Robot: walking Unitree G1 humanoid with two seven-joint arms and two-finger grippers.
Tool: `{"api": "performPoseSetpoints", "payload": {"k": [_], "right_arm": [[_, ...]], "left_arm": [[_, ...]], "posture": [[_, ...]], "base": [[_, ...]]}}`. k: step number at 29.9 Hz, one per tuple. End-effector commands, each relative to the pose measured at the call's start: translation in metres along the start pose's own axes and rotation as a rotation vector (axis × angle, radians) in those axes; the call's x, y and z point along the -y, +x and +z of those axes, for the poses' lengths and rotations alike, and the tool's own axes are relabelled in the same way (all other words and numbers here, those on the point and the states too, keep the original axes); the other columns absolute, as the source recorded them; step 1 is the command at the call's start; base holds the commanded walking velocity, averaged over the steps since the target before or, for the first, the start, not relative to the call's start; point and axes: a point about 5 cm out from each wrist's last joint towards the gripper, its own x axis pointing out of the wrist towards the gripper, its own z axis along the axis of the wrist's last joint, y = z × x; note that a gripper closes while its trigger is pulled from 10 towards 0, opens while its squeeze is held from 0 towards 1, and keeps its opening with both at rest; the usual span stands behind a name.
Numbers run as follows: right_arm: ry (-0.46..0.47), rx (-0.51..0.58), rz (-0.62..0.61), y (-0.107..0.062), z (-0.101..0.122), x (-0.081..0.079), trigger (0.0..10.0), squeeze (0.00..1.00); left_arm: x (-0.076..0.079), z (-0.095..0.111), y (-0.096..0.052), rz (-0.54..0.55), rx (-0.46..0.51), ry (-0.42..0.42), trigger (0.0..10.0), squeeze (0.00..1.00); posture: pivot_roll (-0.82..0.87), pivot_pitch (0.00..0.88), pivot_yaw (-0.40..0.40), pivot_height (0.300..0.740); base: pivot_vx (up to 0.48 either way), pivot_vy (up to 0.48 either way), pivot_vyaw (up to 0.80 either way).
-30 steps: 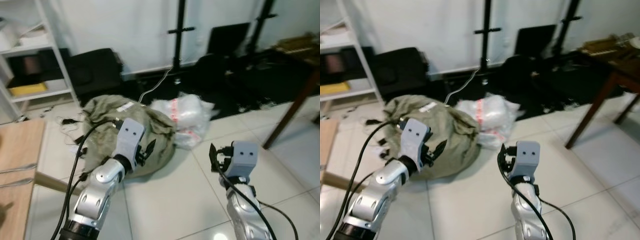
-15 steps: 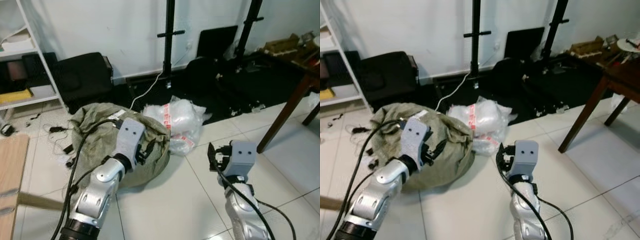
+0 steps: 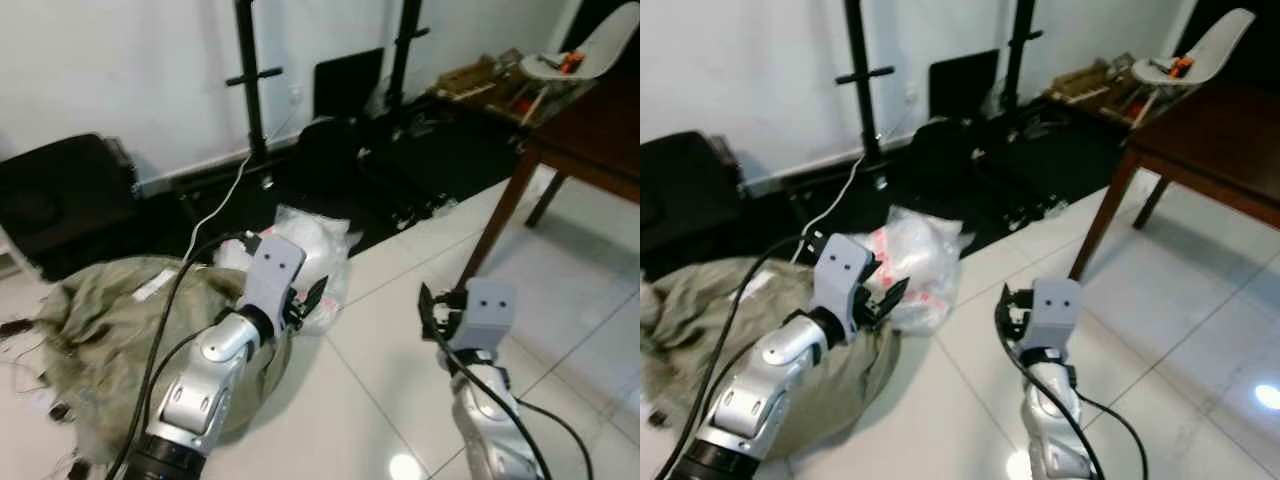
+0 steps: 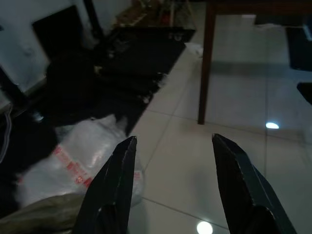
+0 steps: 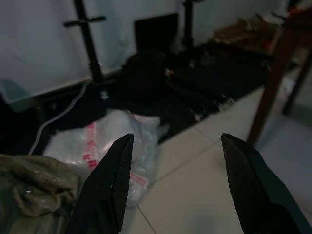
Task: Setting the table
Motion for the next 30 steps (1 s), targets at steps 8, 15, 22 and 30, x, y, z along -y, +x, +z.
{"api": "performPoseSetpoints", "payload": {"k": [8,15,22,30], "right_arm": [[-0.005,-0.018,-0.004,-0.0023,-0.0044,0.0015,10.0,0.00],[-0.006,-0.018,-0.007,-0.0024,-0.0044,0.0017,10.0,0.00],[-0.006,-0.019,-0.007,-0.0024,-0.0045,0.0017,10.0,0.00],[-0.005,-0.020,-0.007,-0.0026,-0.0047,0.0012,10.0,0.00]], "left_arm": [[0.0038,-0.0006,-0.0013,-0.038,0.004,-0.017,10.0,0.00],[0.0038,-0.0002,-0.0011,-0.043,0.006,-0.013,10.0,0.00],[0.0038,-0.0005,-0.0003,-0.046,0.002,-0.006,10.0,0.00],[0.0026,-0.0010,0.0007,-0.042,0.001,-0.011,10.0,0.00]], "posture": [[-0.05,0.018,0.139,0.740],[-0.05,0.018,0.139,0.740],[-0.05,0.019,0.140,0.740],[-0.05,0.020,0.141,0.740]], "base": [[0.000,0.000,-0.78],[0.000,0.000,-0.78],[0.000,0.000,-0.78],[0.000,0.000,-0.78]]}}
